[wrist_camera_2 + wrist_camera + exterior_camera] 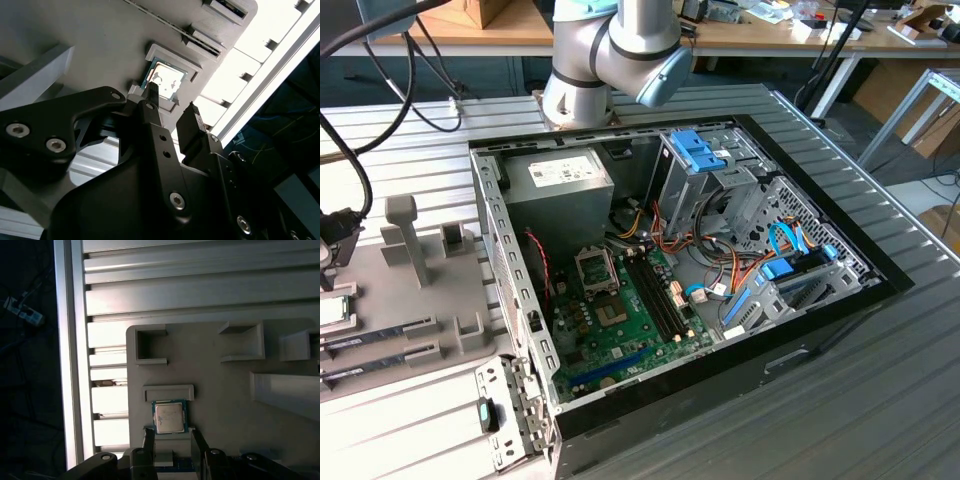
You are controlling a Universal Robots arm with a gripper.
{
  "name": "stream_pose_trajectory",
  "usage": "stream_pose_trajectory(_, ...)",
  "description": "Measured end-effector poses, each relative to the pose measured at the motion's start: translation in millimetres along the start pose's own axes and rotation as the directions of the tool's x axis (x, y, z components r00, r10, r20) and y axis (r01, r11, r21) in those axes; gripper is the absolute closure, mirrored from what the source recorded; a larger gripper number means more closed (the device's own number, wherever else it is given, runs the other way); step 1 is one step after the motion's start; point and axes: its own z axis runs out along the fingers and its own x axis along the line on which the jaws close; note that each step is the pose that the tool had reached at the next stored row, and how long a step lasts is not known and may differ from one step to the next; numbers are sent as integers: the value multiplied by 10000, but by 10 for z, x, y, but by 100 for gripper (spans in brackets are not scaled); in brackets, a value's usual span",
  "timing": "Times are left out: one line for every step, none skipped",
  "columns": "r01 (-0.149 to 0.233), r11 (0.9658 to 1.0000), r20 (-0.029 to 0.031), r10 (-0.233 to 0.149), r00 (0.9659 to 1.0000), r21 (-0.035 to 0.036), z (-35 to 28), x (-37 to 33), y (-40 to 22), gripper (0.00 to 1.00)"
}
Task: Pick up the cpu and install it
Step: 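Pick up the cpu and move it towards the insertion slot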
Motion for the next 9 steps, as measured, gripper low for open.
stream_pose_trajectory(0, 10000, 0, 0, 10000, 0, 1, 0, 0, 58)
stream_pose_trajectory(0, 10000, 0, 0, 10000, 0, 2, 0, 0, 58)
stream_pose_trajectory(0, 10000, 0, 0, 10000, 0, 4, 0, 0, 58)
stream_pose_trajectory(0, 10000, 0, 0, 10000, 0, 5, 0, 0, 58)
stream_pose_trajectory(0, 10000, 0, 0, 10000, 0, 11, 0, 0, 58)
stream_pose_trajectory(0, 10000, 0, 0, 10000, 0, 18, -1, 0, 58)
stream_pose_trajectory(0, 10000, -1, 0, 10000, 0, 19, -1, 0, 58)
stream_pose_trajectory(0, 10000, 0, 0, 10000, 0, 21, -1, 0, 58)
stream_pose_trajectory(0, 10000, 0, 0, 10000, 0, 23, -1, 0, 58)
